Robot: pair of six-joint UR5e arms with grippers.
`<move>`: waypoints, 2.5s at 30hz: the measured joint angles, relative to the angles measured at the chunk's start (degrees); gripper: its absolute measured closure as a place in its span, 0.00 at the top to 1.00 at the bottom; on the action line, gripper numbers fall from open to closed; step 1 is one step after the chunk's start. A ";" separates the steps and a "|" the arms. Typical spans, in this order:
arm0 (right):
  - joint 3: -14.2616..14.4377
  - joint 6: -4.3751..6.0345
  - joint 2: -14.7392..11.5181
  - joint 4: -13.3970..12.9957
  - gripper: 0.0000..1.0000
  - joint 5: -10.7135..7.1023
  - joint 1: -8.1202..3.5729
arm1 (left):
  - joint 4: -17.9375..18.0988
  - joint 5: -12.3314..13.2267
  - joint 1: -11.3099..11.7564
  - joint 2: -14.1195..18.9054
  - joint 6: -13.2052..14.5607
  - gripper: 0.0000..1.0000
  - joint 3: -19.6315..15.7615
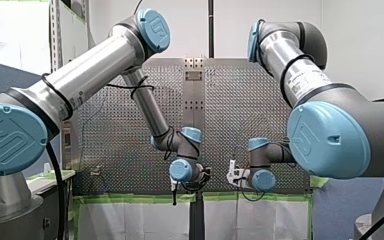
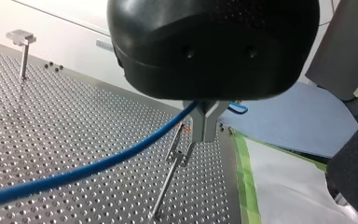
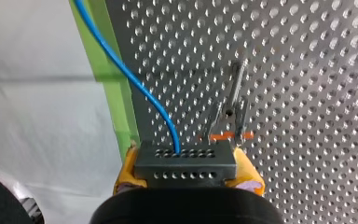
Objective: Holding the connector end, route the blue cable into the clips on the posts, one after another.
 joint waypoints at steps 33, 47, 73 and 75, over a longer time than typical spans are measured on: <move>2.77 -0.95 -0.17 -4.11 0.00 -6.35 -9.31 | -6.39 -6.12 -5.82 -9.08 -1.54 0.01 12.61; 1.31 -3.82 0.83 -3.15 0.00 -11.38 -11.37 | -7.98 -8.36 -6.82 -14.54 -3.60 0.01 20.57; -5.16 -2.98 2.74 2.07 0.00 -16.29 -15.76 | -6.89 -10.03 -6.09 -18.52 -5.40 0.01 34.36; -5.50 -3.43 3.54 2.47 0.00 -16.45 -16.01 | -6.75 -10.02 -6.02 -18.60 -5.40 0.01 34.95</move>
